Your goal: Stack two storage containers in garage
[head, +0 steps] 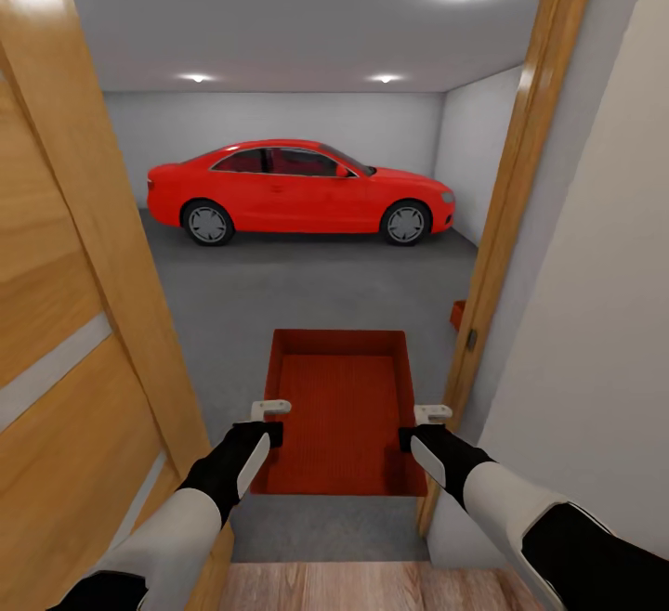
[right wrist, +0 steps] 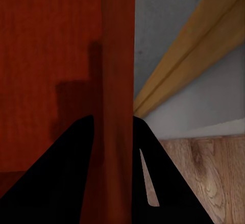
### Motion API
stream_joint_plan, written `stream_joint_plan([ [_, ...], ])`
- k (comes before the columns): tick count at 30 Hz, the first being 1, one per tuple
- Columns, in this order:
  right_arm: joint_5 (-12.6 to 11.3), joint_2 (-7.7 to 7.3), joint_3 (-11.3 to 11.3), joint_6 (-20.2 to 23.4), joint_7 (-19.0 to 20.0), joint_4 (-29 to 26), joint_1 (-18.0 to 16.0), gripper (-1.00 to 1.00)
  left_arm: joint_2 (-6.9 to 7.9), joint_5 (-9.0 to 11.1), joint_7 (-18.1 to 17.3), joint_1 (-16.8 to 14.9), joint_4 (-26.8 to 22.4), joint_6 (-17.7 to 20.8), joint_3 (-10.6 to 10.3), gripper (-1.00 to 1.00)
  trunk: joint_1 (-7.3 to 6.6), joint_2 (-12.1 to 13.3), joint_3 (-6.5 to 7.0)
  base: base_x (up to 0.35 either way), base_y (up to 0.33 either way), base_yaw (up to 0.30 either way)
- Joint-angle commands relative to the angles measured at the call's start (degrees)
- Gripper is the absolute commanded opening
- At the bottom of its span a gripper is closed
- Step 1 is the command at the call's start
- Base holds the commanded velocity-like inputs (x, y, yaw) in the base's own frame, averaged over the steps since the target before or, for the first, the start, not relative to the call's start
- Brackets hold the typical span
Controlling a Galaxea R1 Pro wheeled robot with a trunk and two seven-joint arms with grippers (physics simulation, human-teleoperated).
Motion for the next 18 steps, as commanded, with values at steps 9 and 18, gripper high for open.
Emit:
stream_joint_plan([
  [9,1.20,-0.49,-1.74,0.40,-2.01,-0.13,-0.09,-1.00,0.09,-1.03,0.69,-0.02,-0.10,0.49,0.21,-1.00,0.04,-0.14,-0.13,0.033,0.000,0.000],
  [18,1.17,-0.49,-1.73,0.42,-1.97,-0.13,-0.09,-1.00,0.09,-1.07,0.74,-0.02,-0.11,0.44,0.21,-1.00,0.04,-0.14,-0.13,0.001,0.000,0.000],
])
